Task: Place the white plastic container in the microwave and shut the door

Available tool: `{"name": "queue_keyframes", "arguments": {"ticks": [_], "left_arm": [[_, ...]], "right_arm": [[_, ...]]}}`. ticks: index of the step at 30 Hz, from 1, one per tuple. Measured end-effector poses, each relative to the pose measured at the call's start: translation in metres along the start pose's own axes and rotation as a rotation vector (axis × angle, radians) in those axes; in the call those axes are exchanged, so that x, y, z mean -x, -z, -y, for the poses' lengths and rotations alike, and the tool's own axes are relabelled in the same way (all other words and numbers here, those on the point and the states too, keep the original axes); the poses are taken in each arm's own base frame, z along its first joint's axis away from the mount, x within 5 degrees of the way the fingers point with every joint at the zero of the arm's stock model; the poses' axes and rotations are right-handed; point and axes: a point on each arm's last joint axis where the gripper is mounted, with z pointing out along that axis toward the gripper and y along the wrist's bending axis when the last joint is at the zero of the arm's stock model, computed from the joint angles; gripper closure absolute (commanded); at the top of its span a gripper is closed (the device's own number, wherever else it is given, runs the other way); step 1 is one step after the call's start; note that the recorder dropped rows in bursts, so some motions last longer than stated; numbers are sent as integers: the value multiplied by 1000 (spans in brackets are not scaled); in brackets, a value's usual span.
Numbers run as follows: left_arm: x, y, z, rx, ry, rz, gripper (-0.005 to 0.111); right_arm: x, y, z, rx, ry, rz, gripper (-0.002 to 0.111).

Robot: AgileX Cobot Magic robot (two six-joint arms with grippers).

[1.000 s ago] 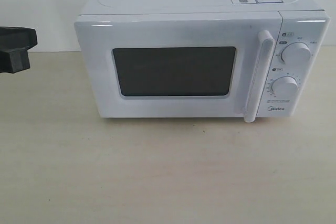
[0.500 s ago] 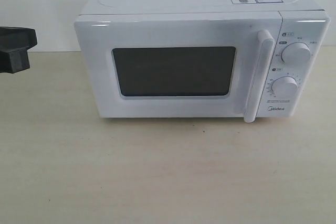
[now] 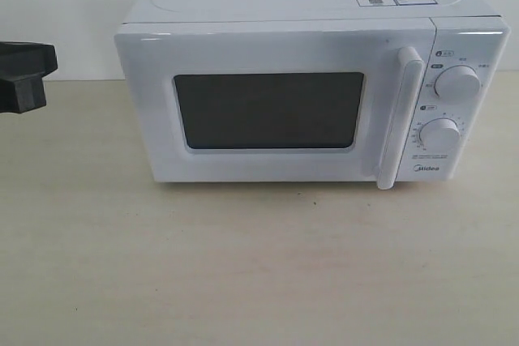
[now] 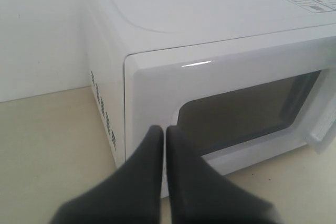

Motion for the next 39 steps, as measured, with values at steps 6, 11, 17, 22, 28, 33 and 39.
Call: {"name": "queue_keyframes", "arguments": {"ticks": [6,11,17,22,28,33,39], "left_arm": [[0,0,0,0,0,0,102],[0,0,0,0,0,0,102],[0,0,0,0,0,0,102],[0,0,0,0,0,0,102],[0,0,0,0,0,0,102],[0,0,0,0,0,0,102],[0,0,0,0,0,0,102]], "right_arm": [[-8,0,2,-20,11,-92,109],[-13,1,3,-29,-7,-133,109],[-18,1,2,-20,14,-185,109],[-22,2,2,-18,12,-231,109],[-23,3,2,-17,12,-247,109],[-24,3,2,-18,6,-249,109],[-24,3,2,-18,6,-256,109]]}}
